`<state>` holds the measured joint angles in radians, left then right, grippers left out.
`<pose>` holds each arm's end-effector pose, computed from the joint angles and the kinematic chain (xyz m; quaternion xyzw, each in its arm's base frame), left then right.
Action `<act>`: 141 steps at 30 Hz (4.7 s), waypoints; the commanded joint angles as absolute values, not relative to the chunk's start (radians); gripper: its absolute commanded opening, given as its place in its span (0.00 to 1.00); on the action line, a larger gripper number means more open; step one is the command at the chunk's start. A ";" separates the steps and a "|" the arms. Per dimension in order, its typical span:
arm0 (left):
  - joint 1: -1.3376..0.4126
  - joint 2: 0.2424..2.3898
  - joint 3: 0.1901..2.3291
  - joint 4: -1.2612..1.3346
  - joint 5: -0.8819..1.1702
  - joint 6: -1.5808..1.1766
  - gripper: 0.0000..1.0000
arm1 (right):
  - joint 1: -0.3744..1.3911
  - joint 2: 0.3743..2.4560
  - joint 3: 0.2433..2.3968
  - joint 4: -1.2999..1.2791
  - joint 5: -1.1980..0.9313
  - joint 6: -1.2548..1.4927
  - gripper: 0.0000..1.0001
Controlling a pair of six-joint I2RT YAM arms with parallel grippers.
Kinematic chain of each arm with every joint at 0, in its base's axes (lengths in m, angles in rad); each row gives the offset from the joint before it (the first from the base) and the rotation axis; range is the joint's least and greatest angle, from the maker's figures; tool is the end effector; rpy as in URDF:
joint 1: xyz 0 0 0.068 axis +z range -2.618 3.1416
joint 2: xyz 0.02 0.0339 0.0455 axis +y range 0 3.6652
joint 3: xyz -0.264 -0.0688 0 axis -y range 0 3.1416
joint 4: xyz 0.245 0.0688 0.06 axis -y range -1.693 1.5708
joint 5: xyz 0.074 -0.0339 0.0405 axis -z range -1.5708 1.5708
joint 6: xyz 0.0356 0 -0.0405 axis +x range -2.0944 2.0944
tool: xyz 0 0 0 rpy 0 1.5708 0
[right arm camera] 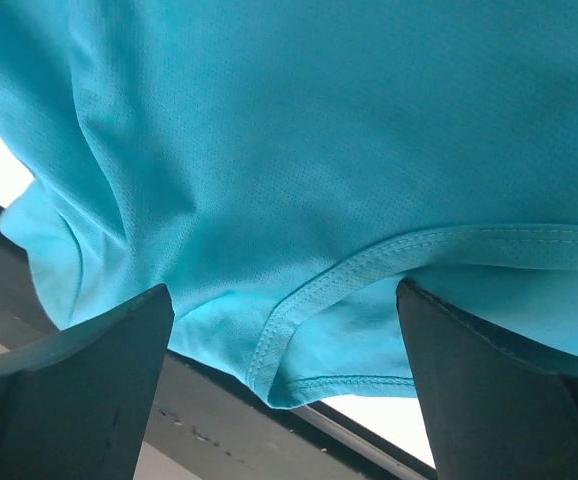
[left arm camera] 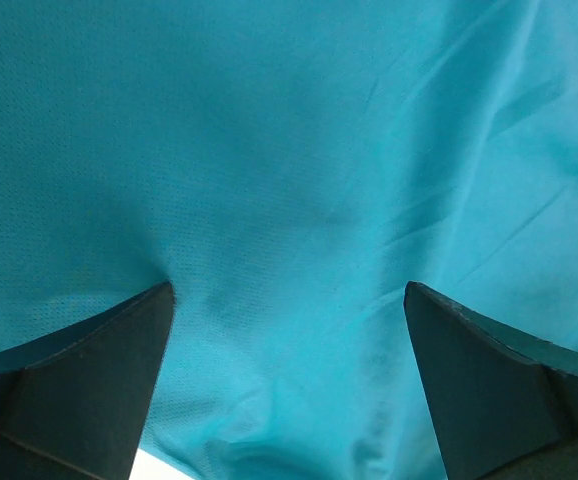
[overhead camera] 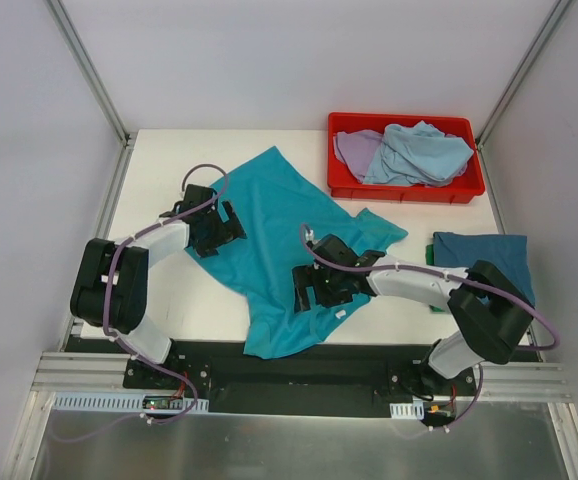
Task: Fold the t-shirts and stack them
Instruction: Flatten out the tshirt
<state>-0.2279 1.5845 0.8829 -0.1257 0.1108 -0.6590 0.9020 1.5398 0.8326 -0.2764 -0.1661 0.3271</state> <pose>0.3143 -0.0769 0.1847 -0.1793 0.9130 -0.2022 0.3055 0.1798 0.2371 0.1730 -0.2935 0.9080 0.2312 0.1898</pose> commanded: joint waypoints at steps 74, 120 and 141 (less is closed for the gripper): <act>-0.330 1.321 0.617 -0.172 0.040 -0.824 0.99 | 0.951 1.296 0.652 -0.557 -0.063 0.334 0.87; -0.350 1.040 0.521 -0.224 -0.078 -0.868 0.99 | 0.730 1.400 0.719 -0.574 -0.006 0.132 0.62; -0.341 1.117 0.604 -0.252 -0.166 -0.824 0.99 | 0.540 1.247 0.853 -0.729 -0.166 0.023 0.03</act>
<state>-0.3405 1.1065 0.5594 -0.2337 -0.1303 -0.8448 0.6373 1.2026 0.7727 -0.6865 -0.2234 0.0998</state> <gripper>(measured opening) 0.990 0.009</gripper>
